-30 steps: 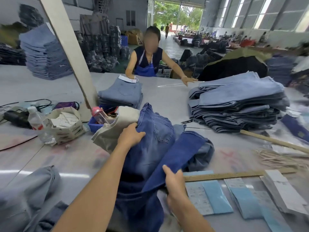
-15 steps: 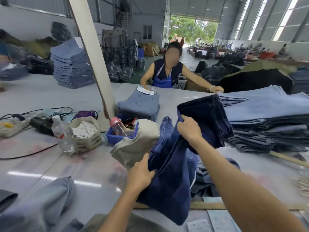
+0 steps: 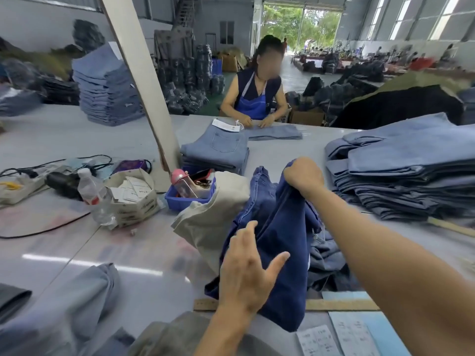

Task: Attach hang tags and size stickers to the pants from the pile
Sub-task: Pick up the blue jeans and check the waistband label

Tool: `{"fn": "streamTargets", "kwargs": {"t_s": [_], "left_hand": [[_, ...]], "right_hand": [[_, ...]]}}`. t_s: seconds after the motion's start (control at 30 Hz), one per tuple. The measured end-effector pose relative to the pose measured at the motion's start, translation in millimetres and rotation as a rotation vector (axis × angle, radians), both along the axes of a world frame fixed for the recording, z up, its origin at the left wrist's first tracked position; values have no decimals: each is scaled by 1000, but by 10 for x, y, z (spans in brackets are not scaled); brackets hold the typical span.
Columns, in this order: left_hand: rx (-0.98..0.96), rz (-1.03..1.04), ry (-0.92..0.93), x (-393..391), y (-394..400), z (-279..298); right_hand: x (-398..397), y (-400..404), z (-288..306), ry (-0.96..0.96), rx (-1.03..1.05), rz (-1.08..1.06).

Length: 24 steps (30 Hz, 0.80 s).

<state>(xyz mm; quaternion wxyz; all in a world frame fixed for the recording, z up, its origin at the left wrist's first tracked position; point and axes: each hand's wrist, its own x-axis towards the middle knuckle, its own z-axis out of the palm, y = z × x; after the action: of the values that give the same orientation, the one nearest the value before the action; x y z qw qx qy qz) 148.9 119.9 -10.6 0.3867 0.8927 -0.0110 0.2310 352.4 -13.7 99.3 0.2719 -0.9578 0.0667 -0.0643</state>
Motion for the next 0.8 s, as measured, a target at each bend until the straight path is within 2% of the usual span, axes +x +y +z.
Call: {"fn": "streamTargets", "kwargs": {"t_s": [0.07,0.1,0.13,0.2,0.23,0.27,0.3,0.33,0.4,0.47,0.53,0.57,0.67,0.73,0.8], "left_hand": [[-111,-52,401,114,-87,-19],[-97,-38,518,181,-83,-52],[-3,-15,576,218,-64,-63],[179,13,531,194,-22,-62],[153,9,500,165,10,-81],[44,-9,474,131,46,-104],[-80,-33,464,77,78,-131],[-158,-43,462,17,110,-170],[-166,-34,436,-101,178,-238],[-107,-22,425,-176,219,-295],[-127,-12,456,-226,257,-316],[-152,-17,460,-241,282,-332],[-191,-62,470,-272,380,-325],[-146,-88,511,-261,435,-283],[-63,-124,570,-216,431,-227]], "right_hand": [[-59,-31,-13,5,153,-26],[-93,-35,-44,-8,260,-69],[-153,-34,-63,-36,355,-121],[-256,-44,-94,-43,579,-100],[-304,-60,-104,-10,769,-17],[-360,-92,-121,42,968,66],[-400,-177,-193,39,1079,79],[-433,-288,-316,7,1083,24],[-495,-526,-664,-52,955,-281],[-537,-688,-1036,104,1114,-488],[-539,-742,-1265,268,1301,-498],[-528,-759,-1308,319,1321,-505],[-468,-854,-1342,493,1214,-492],[-410,-903,-1318,622,1128,-401],[-343,-954,-1312,623,1117,-370]]}}
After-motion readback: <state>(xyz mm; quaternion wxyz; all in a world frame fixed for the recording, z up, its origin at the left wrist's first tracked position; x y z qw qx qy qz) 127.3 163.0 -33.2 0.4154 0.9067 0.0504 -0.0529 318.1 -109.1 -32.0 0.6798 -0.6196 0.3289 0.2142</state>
